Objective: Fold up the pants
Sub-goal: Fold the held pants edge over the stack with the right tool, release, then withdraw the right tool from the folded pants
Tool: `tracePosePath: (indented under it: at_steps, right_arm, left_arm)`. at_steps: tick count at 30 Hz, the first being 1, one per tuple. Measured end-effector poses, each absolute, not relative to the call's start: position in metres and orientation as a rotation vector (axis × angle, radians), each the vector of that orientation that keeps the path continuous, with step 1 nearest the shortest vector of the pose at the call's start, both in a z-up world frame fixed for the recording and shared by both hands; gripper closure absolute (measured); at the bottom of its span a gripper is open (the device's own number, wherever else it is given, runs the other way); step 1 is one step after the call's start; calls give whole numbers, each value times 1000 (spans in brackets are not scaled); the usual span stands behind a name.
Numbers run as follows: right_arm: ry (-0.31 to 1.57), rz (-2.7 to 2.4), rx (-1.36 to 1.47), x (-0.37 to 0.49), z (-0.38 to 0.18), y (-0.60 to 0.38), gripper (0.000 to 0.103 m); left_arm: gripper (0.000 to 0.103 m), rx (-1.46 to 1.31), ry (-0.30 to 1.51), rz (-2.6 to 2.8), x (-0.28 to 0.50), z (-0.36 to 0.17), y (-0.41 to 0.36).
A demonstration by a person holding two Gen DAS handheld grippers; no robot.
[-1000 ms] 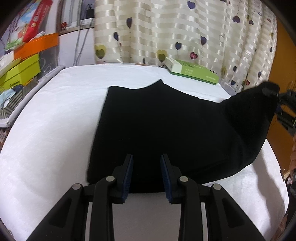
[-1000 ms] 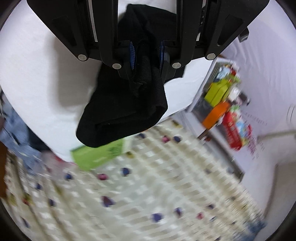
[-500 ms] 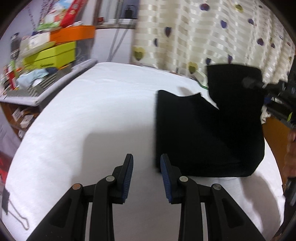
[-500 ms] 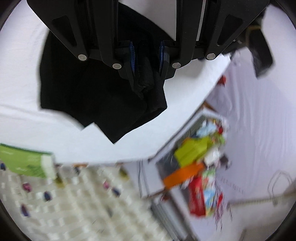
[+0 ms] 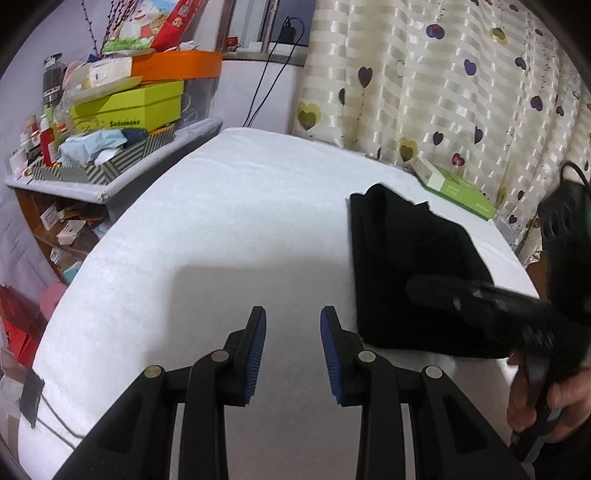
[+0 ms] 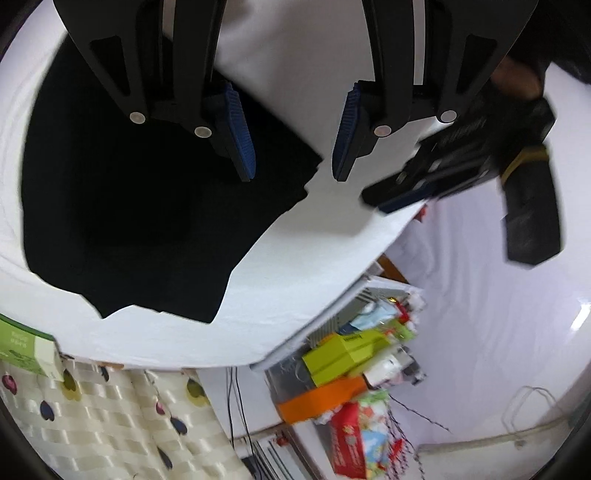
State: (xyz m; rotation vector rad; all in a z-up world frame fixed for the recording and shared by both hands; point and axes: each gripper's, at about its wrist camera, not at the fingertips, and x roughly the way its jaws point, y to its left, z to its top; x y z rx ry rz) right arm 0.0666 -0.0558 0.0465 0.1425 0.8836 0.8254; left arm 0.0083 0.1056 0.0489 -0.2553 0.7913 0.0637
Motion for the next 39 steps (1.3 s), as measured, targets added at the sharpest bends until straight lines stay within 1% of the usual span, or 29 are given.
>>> tracePosePath:
  at_steps: [3, 5, 7, 9, 10, 15, 20, 21, 23, 30, 33, 38, 39]
  right_arm:
    - [817, 733, 167, 55, 51, -86, 58]
    - [808, 640, 172, 52, 49, -105, 62]
    - [827, 547, 173, 53, 40, -122, 74]
    - [849, 490, 168, 57, 32, -131, 78]
    - [859, 475, 173, 58, 28, -135, 82]
    - [872, 480, 161, 61, 26, -137, 82]
    - [839, 460, 168, 74, 36, -149, 82]
    - [846, 444, 169, 80, 35, -152, 82]
    - [918, 433, 138, 93, 21, -153, 83]
    - [863, 431, 97, 65, 32, -155, 83]
    - [874, 413, 63, 51, 29, -155, 83]
    - [846, 399, 60, 29, 41, -162, 82]
    - [843, 405, 55, 24, 44, -161, 79]
  left_arm:
    - [70, -242, 769, 37, 13, 59, 100]
    - [70, -231, 752, 16, 17, 67, 93]
    - [70, -227, 740, -12, 22, 73, 84]
    - [70, -212, 733, -59, 27, 78, 70]
    - [70, -198, 729, -88, 30, 79, 61]
    - [70, -130, 762, -203, 44, 65, 23]
    - [70, -72, 767, -200, 45, 51, 17]
    - [70, -70, 766, -202, 45, 51, 18]
    - [70, -57, 761, -203, 42, 49, 18]
    - [70, -55, 765, -211, 38, 45, 17]
    - [71, -55, 774, -192, 36, 52, 17]
    - [71, -66, 789, -185, 21, 59, 12]
    - [71, -64, 793, -184, 17, 59, 11]
